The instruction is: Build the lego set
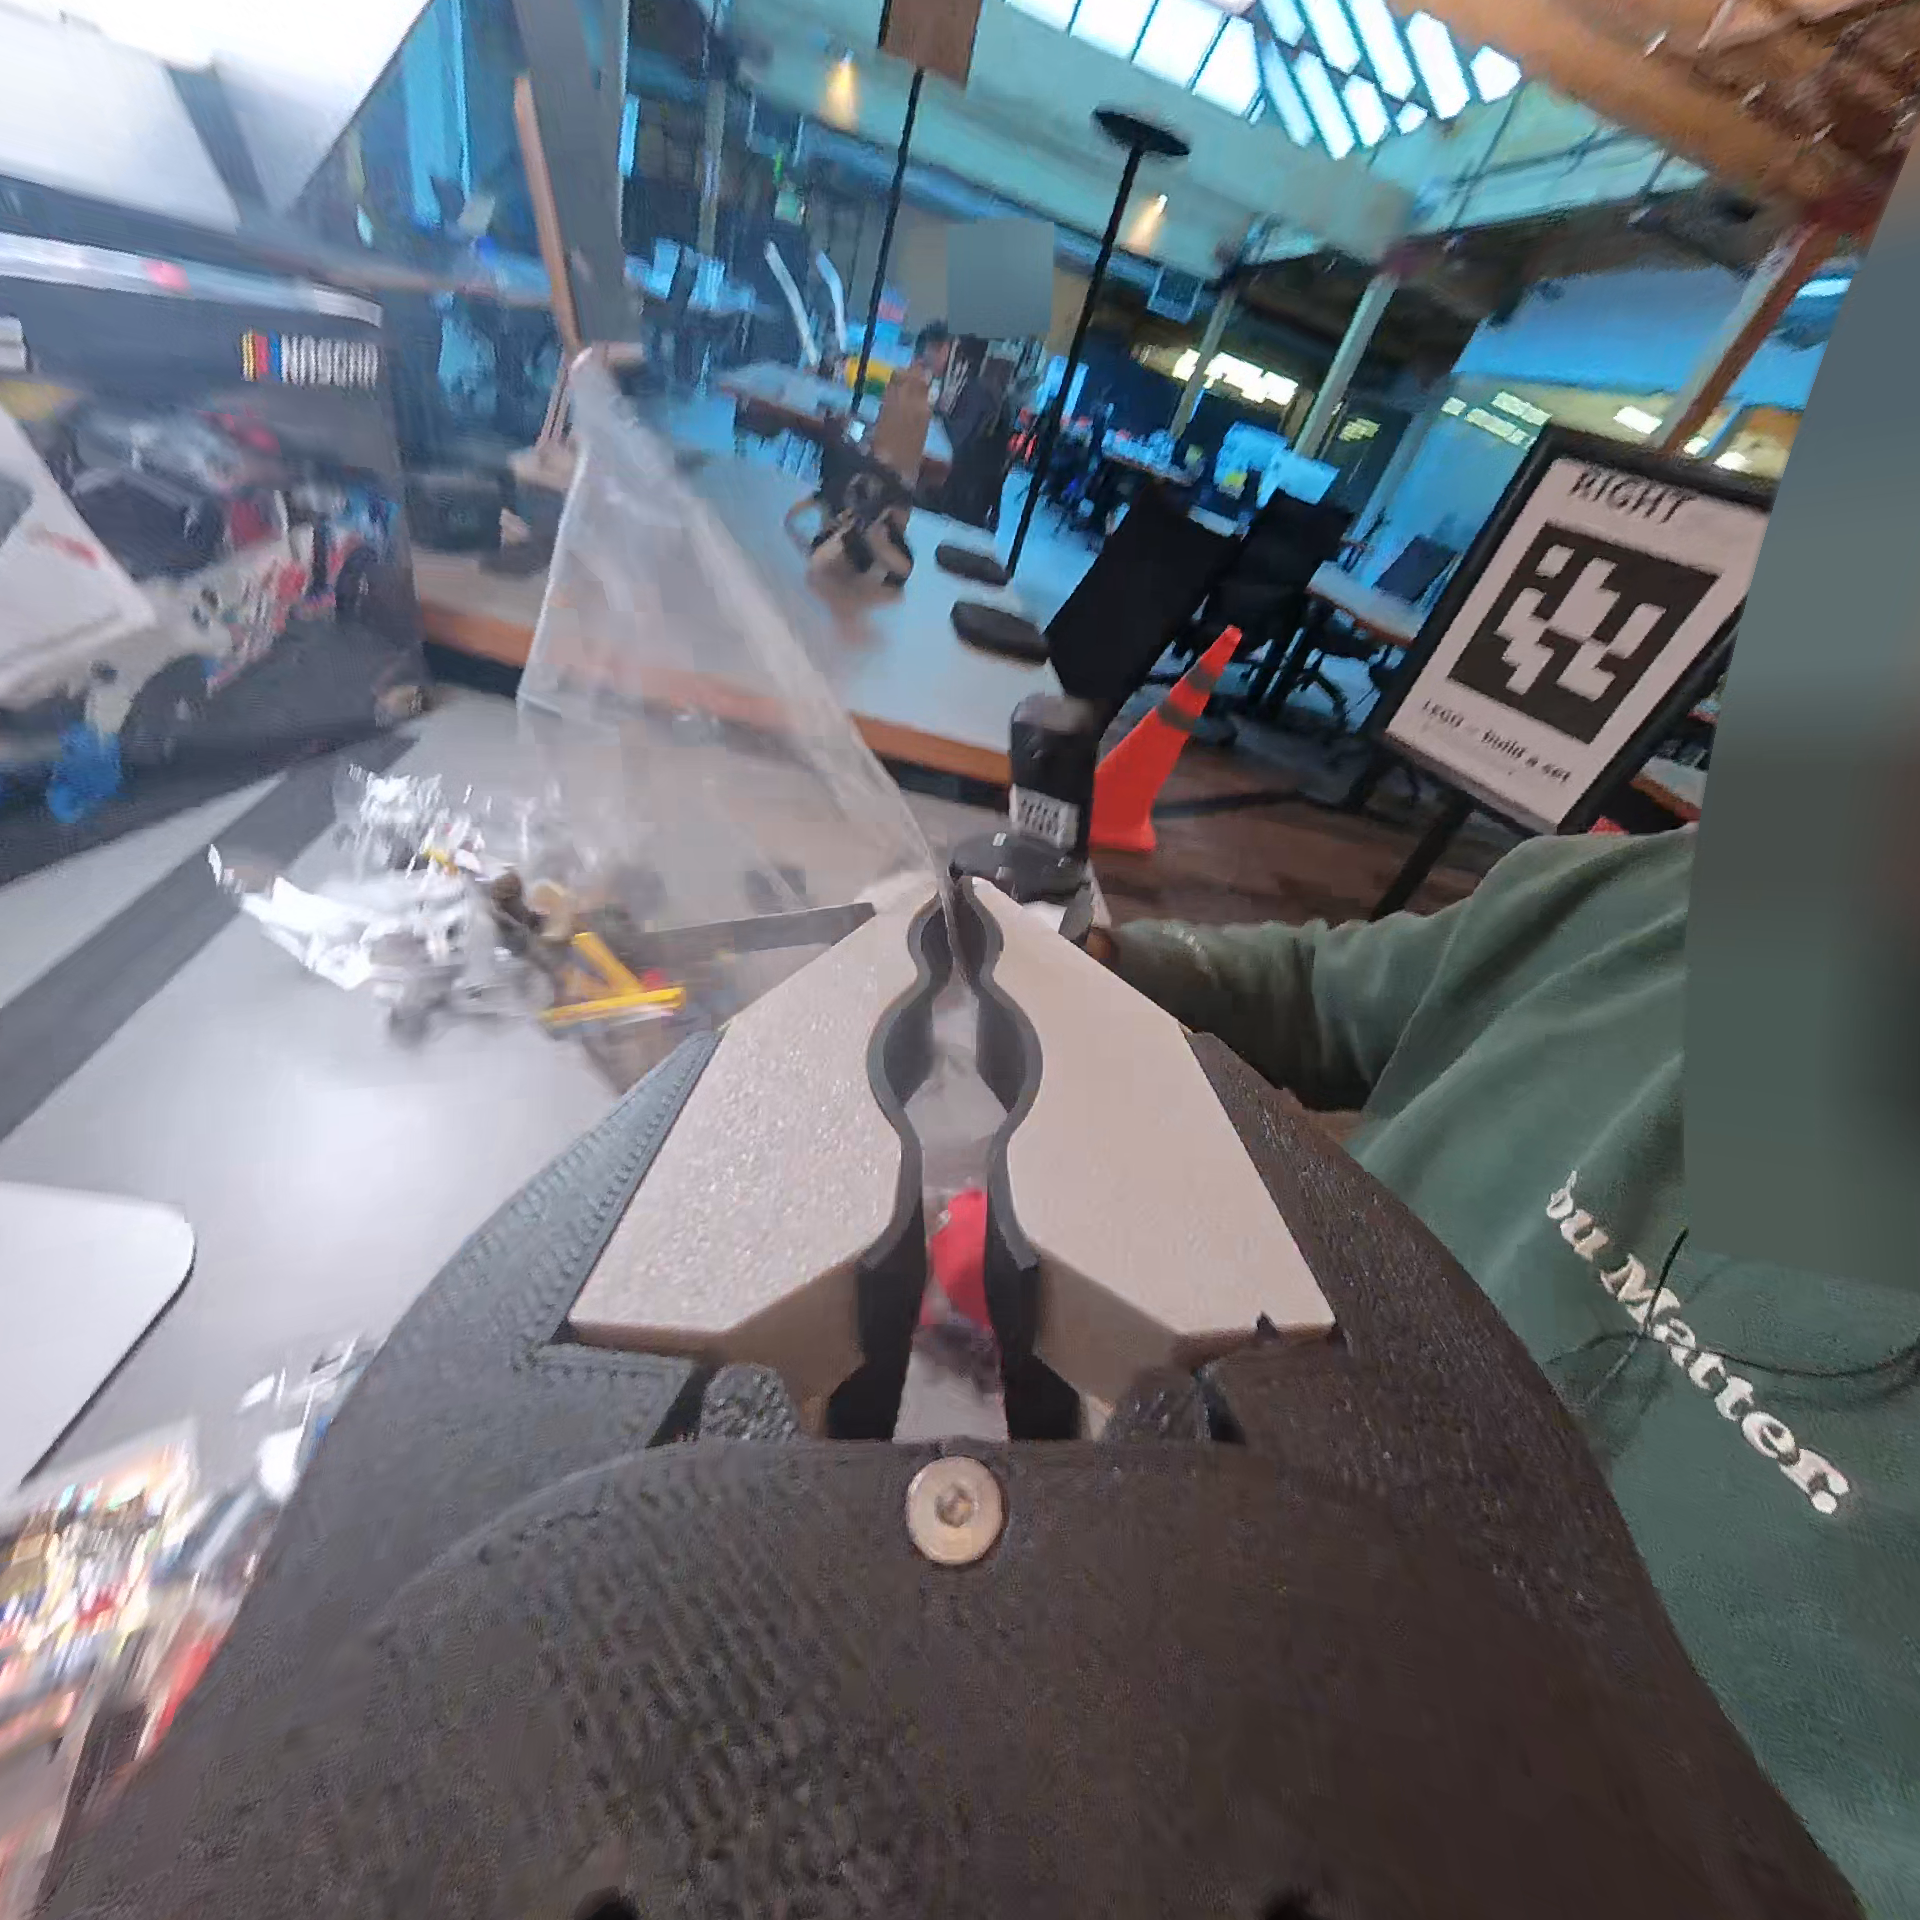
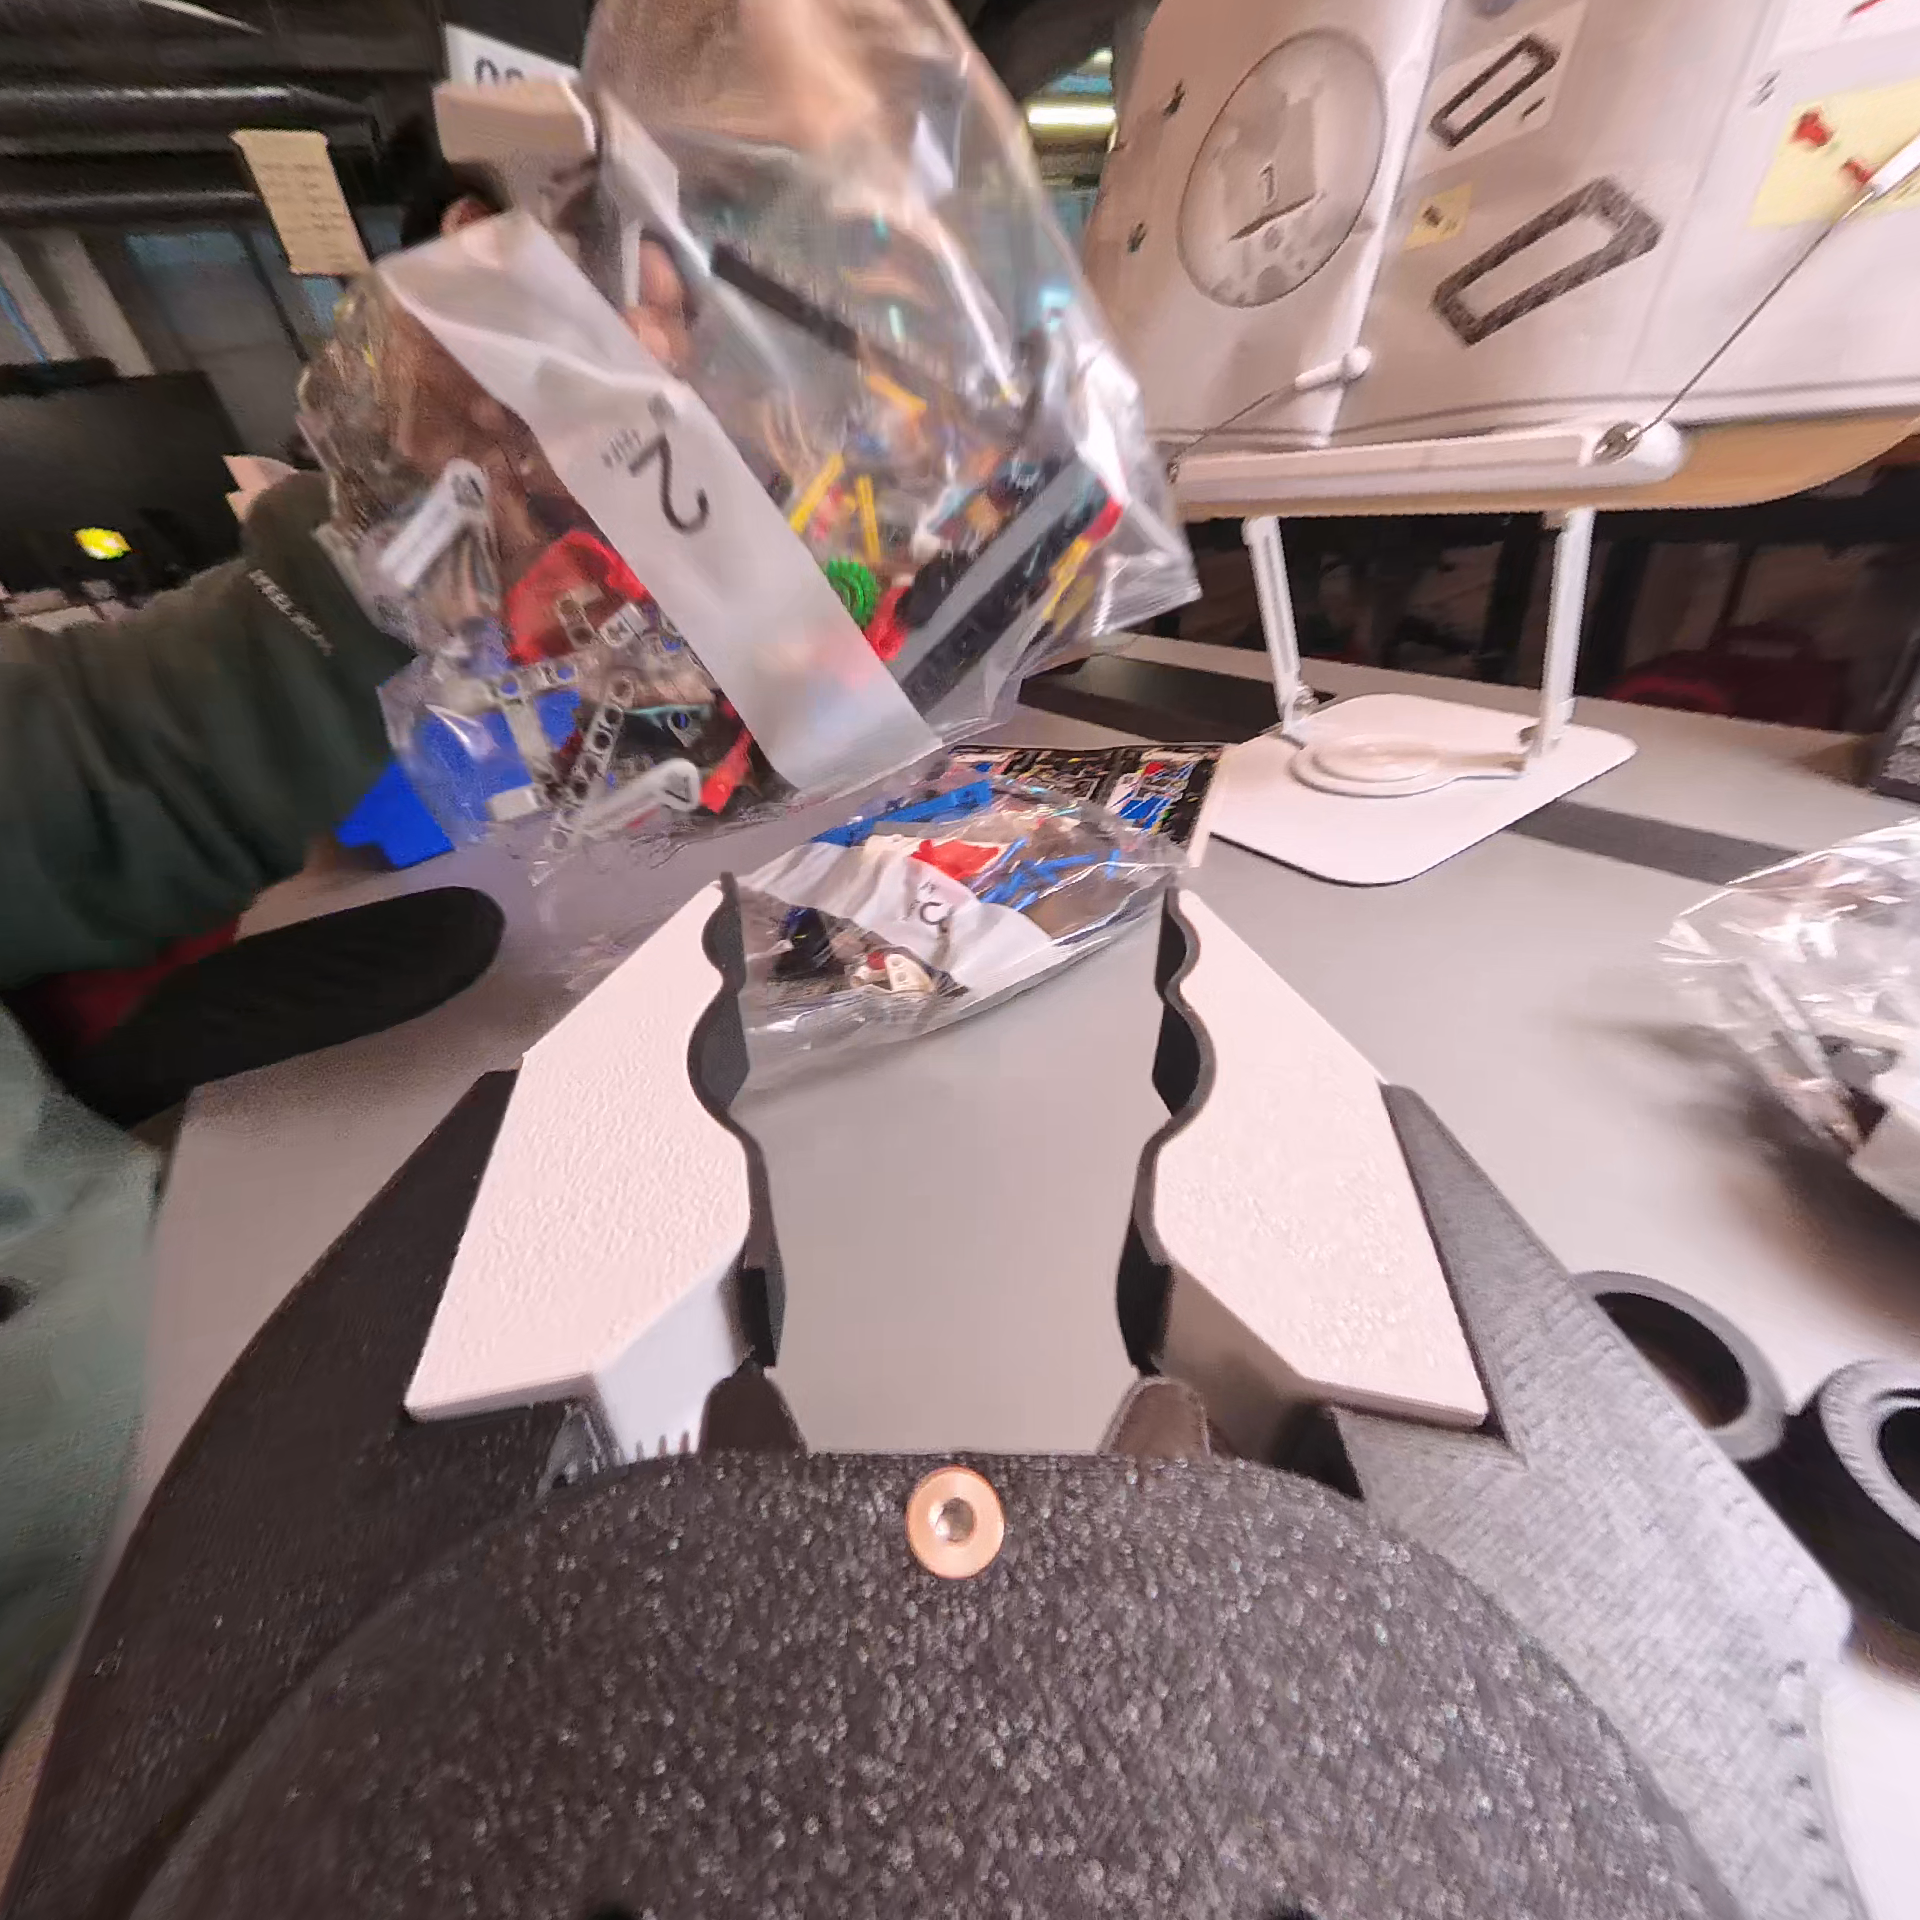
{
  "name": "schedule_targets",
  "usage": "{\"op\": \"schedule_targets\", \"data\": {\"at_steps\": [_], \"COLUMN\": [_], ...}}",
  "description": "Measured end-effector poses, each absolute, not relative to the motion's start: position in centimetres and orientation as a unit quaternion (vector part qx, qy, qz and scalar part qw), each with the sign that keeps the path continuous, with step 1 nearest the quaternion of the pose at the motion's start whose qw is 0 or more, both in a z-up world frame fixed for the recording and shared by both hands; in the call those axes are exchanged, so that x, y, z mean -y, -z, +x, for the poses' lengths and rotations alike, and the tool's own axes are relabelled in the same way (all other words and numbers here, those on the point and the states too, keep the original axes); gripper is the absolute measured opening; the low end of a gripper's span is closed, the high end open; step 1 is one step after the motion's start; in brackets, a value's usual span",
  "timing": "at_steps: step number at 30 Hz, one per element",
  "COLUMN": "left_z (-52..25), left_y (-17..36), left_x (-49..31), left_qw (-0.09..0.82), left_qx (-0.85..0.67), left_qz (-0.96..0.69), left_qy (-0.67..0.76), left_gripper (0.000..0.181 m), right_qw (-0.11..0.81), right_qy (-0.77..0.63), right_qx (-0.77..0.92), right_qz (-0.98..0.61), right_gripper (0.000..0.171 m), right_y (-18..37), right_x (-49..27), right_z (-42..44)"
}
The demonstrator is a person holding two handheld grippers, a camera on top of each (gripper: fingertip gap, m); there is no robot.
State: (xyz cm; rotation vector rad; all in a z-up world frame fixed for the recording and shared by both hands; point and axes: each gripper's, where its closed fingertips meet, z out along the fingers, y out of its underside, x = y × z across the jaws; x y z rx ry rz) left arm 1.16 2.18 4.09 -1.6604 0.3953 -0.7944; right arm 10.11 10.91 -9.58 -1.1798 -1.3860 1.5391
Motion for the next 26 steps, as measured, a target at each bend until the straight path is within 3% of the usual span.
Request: {"op": "schedule_targets", "data": {"at_steps": [4,10,19,26], "left_z": [3.5,7.5,3.5,-5.5], "left_y": [-6.1,-1.2,4.1,8.7], "left_x": [-1.9,-2.7,-2.9,-2.7], "left_qw": [0.627,0.6,0.556,0.531], "left_qx": [-0.182,-0.204,-0.146,-0.043], "left_qz": [-0.642,-0.619,-0.703,-0.808], "left_qy": [0.403,0.464,0.418,0.25], "left_gripper": [0.0,0.0,0.001,0.041], "right_qw": [0.311,0.135,0.202,0.194], "right_qy": [-0.641,-0.732,-0.663,-0.628], "right_qx": [0.536,0.494,0.549,0.522], "right_qz": [-0.453,-0.449,-0.468,-0.543], "right_gripper": [0.091,0.056,0.015,0.013], "right_y": [9.4,9.3,10.9,12.1], "right_x": [-9.5,-6.0,-7.0,-10.9], "right_z": [9.8,10.0,10.2,10.8]}}
